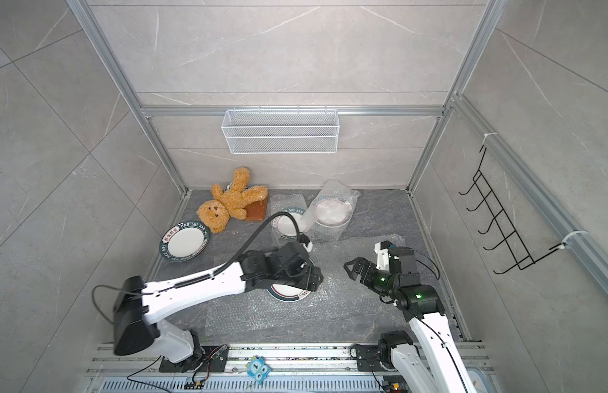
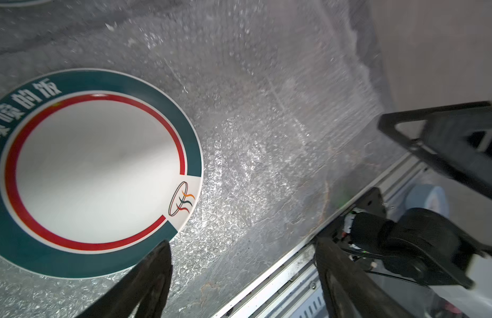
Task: Unpack dinner plates from bubble wrap
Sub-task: Adjust the plate at the bubble wrap, then pick up the plate from the bubble wrap.
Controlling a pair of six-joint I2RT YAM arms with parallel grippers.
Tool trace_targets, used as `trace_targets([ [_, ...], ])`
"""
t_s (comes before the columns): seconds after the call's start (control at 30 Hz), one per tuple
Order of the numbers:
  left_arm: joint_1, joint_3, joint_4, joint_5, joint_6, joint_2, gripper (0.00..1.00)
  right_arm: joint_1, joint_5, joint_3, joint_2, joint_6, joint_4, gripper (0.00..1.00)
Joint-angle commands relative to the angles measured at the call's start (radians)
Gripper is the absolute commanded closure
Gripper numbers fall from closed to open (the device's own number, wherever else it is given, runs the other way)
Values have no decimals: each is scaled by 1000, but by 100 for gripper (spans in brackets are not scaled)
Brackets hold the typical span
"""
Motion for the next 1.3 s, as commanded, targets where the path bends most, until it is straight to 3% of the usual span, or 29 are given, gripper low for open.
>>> trace_targets([
  [0.0,57,-149,121,14,-105,-183,11,5,-87,-18,-11,11,117,0],
  [0.13,156,-324,108,21,-238,-385,8,24,-114,-68,-15,57,237,0],
  [0.23,275,-450,136,113,-334,-485,9,63,-112,-116,-1,101,349,0],
  [0.33,390,-570,209,220,-401,-518,10,134,-73,-137,41,119,410,0],
  [0.43,449,-633,297,302,-428,-476,12,253,4,-154,94,125,467,0],
  [0.57,456,-644,310,297,-422,-374,15,449,137,-171,185,156,552,0],
  [0.7,464,-693,451,303,-457,-281,19,591,224,-163,283,171,607,0],
  [0.97,466,-712,603,300,-489,-152,43,643,223,-172,350,194,651,0],
  [1.27,474,-746,698,290,-529,-84,49,648,220,-174,356,199,641,0],
])
